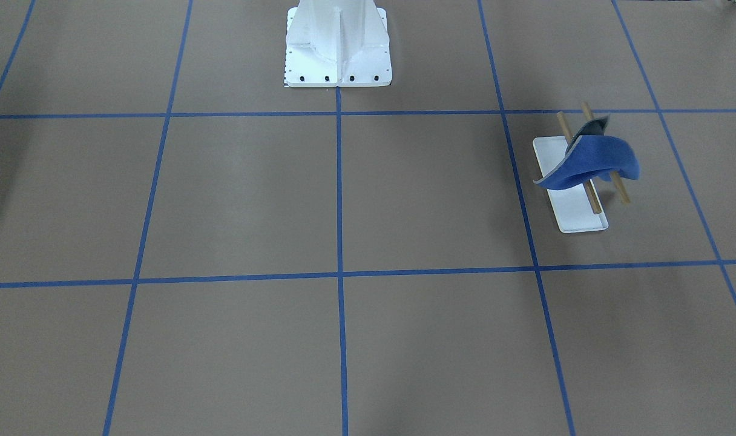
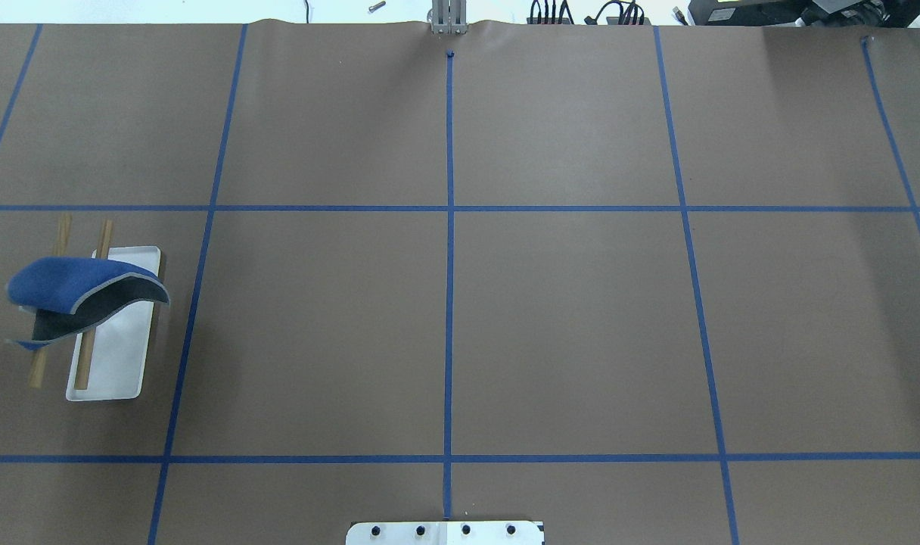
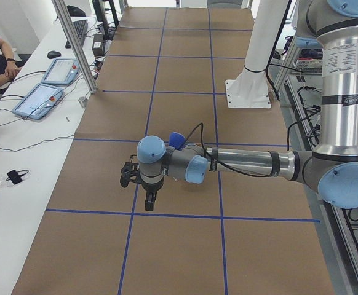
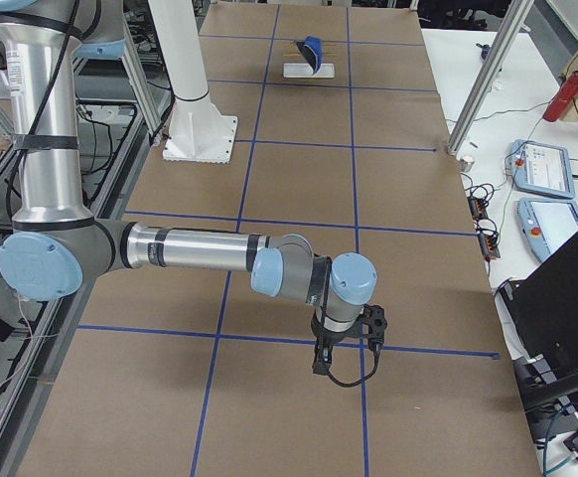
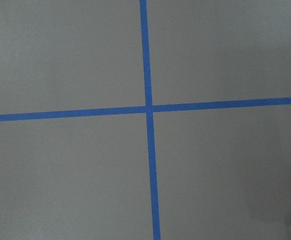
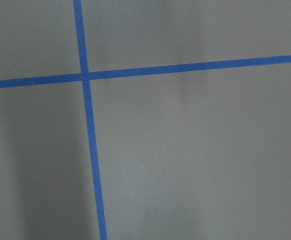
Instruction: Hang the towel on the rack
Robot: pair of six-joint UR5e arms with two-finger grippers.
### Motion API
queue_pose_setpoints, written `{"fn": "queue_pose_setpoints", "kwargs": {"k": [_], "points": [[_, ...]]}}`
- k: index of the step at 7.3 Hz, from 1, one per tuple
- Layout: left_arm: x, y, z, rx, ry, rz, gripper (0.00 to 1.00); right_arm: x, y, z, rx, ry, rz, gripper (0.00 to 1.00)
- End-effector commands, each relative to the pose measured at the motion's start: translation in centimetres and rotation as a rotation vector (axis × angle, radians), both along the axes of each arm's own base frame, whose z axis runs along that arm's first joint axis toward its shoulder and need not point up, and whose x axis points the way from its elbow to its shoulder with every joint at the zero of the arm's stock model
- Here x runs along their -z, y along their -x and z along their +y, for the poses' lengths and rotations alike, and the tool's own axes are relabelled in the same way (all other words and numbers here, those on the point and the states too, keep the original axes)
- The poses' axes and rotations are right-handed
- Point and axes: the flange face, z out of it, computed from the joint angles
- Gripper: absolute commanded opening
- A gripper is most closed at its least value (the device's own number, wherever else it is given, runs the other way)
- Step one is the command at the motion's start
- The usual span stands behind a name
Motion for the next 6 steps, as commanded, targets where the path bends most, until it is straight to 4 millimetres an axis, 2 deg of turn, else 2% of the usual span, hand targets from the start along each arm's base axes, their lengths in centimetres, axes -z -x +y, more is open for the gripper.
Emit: {"fn": "queue_pose_setpoints", "kwargs": {"k": [1, 2, 6], "points": [[-0.3, 2.3, 0.3, -0.001, -0.019, -0.009, 0.99, 0.2, 0.0, 0.0, -0.002, -0.004, -0.001, 1.00], [-0.7, 3.6, 0.6, -0.018, -0.001, -0.017, 0.99, 0.3, 0.0, 0.0, -0.001, -0.007, -0.005, 1.00], [-0.7, 3.6, 0.3, -0.017, 0.011, -0.017, 0.99, 0.7, 0.6, -0.1, -0.011, -0.010, -0.090, 1.00]]}}
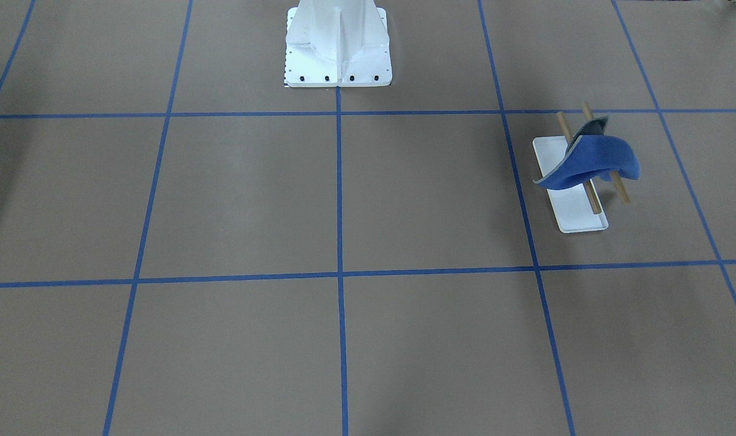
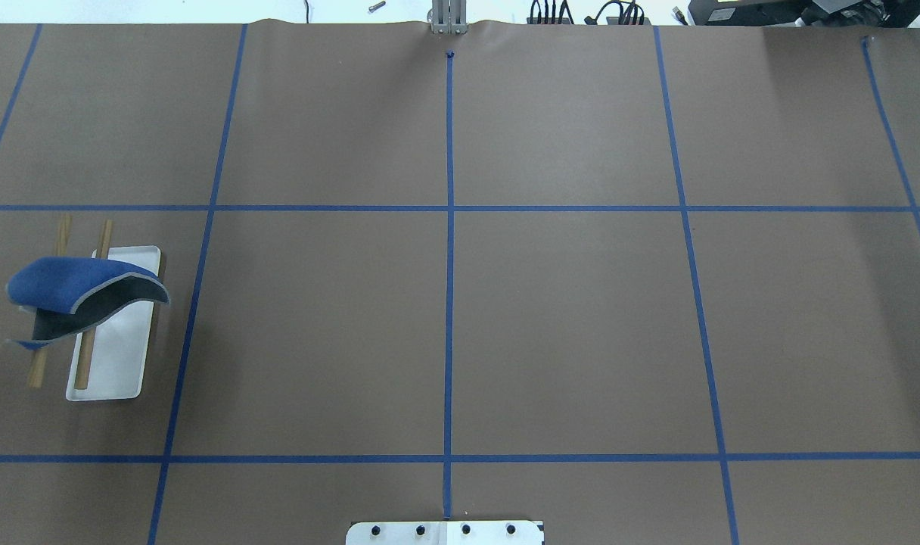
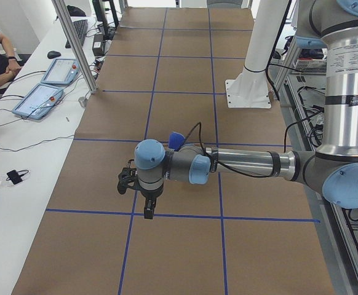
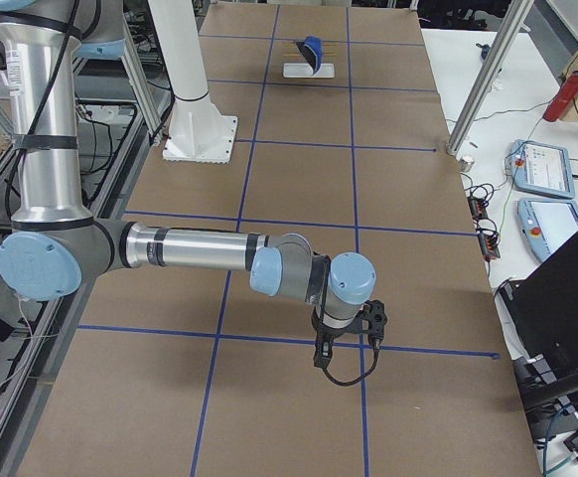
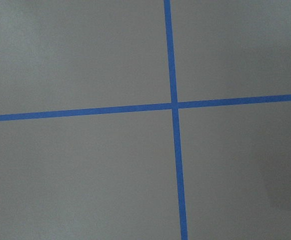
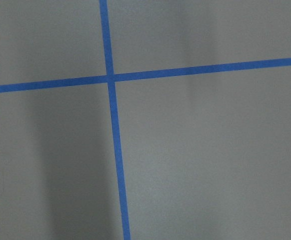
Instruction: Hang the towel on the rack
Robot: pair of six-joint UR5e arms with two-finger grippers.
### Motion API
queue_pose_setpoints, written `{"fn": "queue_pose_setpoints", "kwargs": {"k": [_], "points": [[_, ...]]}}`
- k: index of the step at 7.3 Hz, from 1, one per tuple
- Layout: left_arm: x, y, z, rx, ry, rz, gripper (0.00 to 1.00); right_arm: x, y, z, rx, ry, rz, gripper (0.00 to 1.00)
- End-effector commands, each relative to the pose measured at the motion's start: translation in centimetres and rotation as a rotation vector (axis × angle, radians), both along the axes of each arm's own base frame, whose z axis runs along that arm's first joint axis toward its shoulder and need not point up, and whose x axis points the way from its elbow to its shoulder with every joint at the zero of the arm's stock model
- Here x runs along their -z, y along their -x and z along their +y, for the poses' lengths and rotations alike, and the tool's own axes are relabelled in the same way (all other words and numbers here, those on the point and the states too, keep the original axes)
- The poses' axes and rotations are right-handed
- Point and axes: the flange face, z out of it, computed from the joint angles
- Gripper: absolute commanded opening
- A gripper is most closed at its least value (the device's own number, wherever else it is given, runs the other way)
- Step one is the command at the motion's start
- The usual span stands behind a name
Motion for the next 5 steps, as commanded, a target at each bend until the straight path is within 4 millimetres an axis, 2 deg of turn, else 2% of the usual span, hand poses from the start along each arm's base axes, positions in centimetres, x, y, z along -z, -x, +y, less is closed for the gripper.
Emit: {"fn": "queue_pose_setpoints", "kwargs": {"k": [1, 3, 5], "points": [[0.0, 0.0, -0.2, 0.004, 0.005, 0.000, 0.99, 0.2, 0.1, -0.1, -0.002, -0.002, -0.014, 1.00], [-0.1, 0.0, -0.2, 0.007, 0.010, 0.002, 0.99, 1.4, 0.1, -0.9, -0.006, -0.023, -0.003, 1.00], [0.0, 0.0, -0.2, 0.006, 0.010, 0.004, 0.99, 2.1, 0.1, -0.8, -0.006, -0.035, -0.001, 1.00]]}}
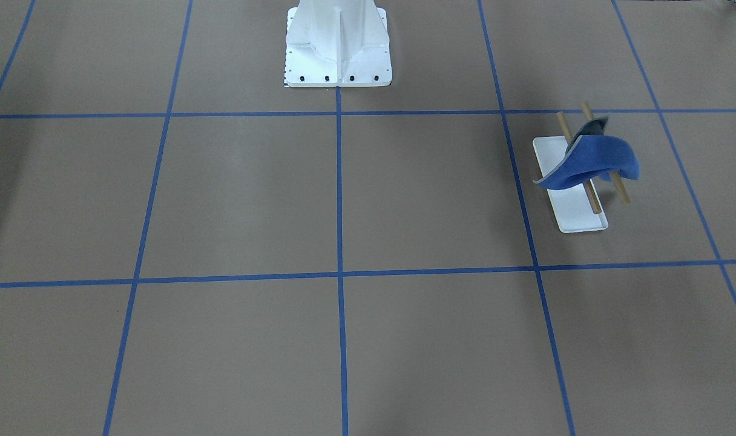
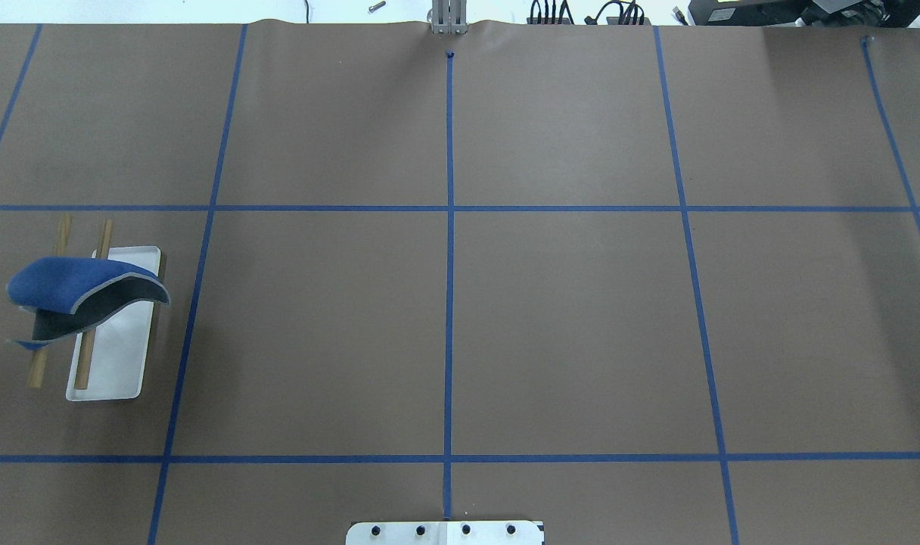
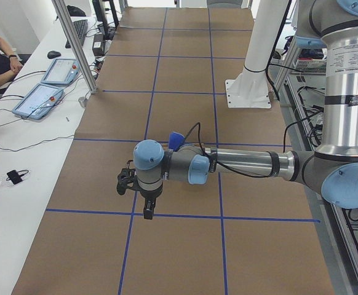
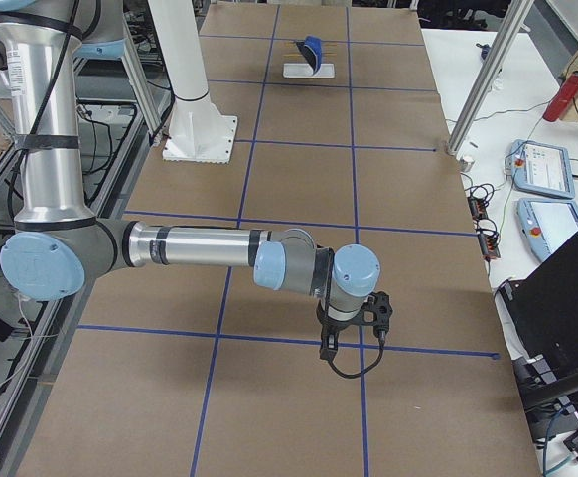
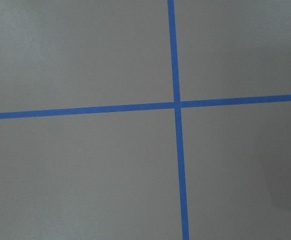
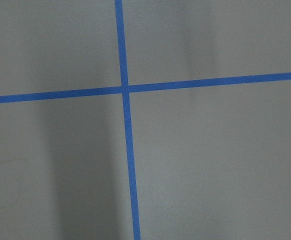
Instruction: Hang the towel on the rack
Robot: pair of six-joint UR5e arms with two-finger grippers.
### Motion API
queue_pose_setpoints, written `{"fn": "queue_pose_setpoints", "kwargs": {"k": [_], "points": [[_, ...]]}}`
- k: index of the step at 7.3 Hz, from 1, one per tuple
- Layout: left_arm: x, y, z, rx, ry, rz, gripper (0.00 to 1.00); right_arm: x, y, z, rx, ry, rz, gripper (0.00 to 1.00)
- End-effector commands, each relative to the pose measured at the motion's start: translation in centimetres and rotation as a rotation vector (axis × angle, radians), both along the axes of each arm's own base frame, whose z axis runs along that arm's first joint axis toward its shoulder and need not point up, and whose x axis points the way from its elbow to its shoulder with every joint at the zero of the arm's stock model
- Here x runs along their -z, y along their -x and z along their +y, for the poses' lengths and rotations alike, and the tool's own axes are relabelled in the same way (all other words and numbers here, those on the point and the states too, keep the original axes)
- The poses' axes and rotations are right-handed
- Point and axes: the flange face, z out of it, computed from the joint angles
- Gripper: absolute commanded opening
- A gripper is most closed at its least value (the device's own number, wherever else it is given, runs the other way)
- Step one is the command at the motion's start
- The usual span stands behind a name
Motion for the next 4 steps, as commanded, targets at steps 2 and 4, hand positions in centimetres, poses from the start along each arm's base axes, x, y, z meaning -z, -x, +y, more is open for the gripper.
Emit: {"fn": "queue_pose_setpoints", "kwargs": {"k": [2, 4], "points": [[0.10, -0.01, 0.04, 0.000, -0.002, 0.001, 0.99, 0.35, 0.01, 0.03, -0.001, -0.006, 0.000, 1.00], [0.14, -0.04, 0.11, -0.001, -0.002, 0.006, 0.99, 0.28, 0.01, 0.04, -0.001, -0.004, 0.000, 1.00]]}}
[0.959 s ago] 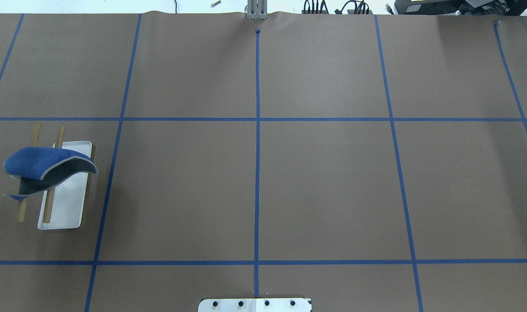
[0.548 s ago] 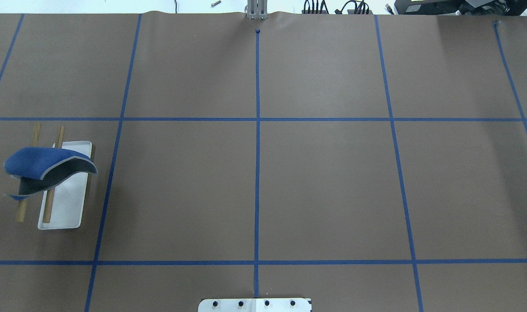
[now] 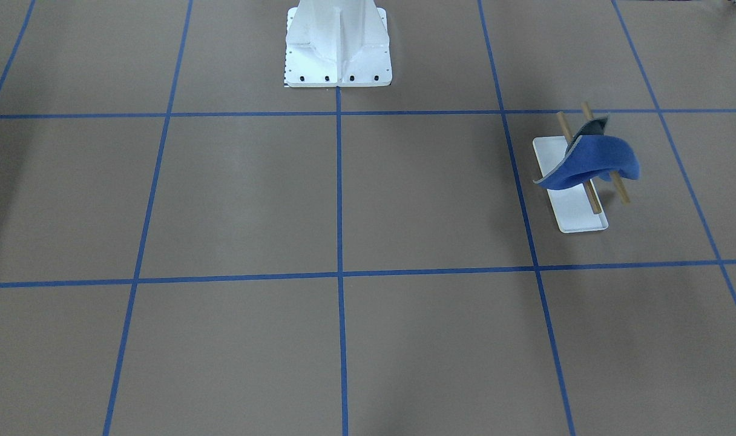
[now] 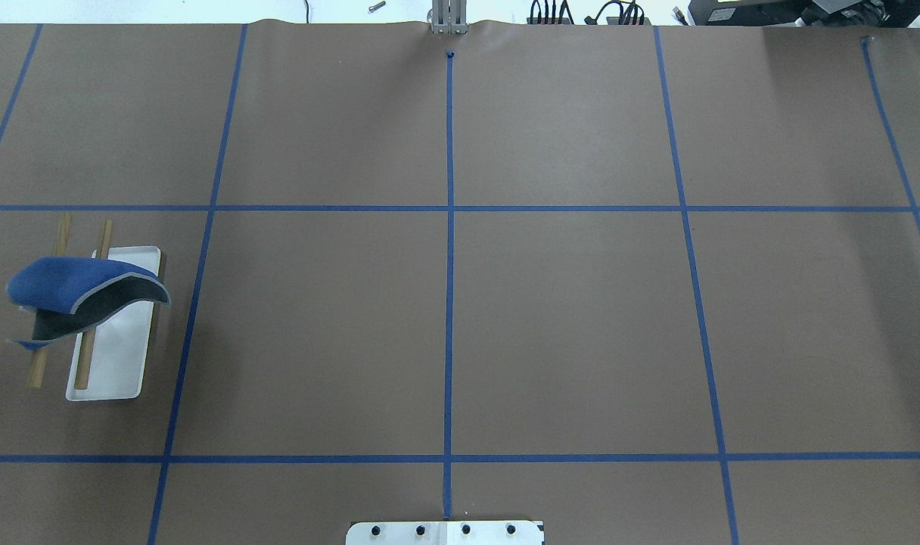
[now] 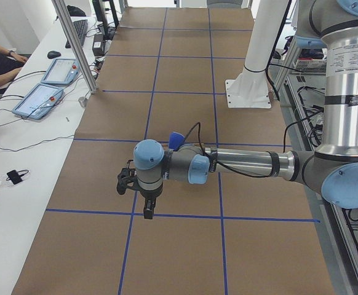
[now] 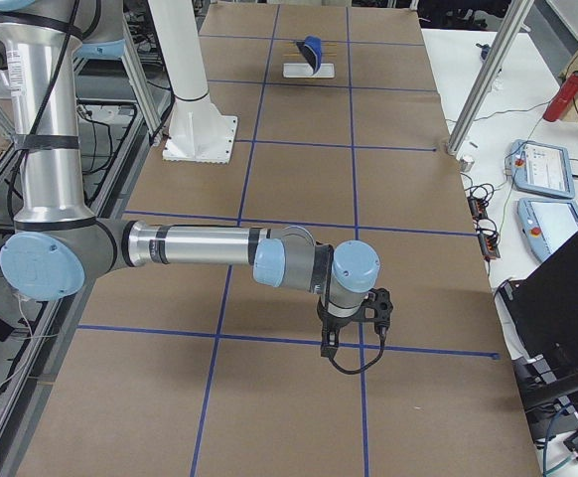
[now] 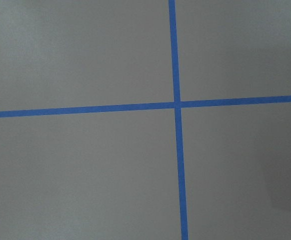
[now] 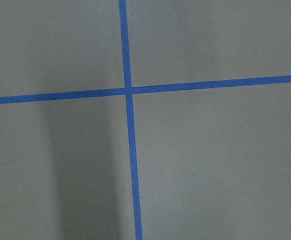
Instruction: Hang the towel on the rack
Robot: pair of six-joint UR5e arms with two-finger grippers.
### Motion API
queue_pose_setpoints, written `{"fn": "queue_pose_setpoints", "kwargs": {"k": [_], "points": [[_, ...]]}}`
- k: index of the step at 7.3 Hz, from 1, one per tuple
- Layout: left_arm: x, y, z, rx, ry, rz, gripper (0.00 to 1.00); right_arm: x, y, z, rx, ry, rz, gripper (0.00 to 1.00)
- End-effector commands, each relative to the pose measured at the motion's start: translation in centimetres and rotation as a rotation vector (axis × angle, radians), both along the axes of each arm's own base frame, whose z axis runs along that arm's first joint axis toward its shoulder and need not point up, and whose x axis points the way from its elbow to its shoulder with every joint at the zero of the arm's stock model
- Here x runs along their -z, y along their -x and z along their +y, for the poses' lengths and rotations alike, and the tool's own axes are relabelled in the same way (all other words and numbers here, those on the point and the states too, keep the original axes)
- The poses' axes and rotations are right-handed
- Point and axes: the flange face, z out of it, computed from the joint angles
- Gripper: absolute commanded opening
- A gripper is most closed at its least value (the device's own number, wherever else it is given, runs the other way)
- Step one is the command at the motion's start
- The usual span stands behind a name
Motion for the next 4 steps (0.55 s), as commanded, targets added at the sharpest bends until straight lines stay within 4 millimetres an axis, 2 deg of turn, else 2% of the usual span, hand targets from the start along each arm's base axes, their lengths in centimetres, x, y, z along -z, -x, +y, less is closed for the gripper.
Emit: {"fn": "queue_pose_setpoints", "kwargs": {"k": [1, 4], "points": [[-0.11, -0.03, 0.09, -0.001, 0.003, 0.004, 0.99, 0.16, 0.06, -0.08, -0.001, -0.002, -0.009, 1.00], [-0.03, -0.03, 0.09, -0.001, 0.001, 0.004, 0.99, 0.21, 0.35, 0.20, 0.003, -0.002, -0.017, 1.00]]}}
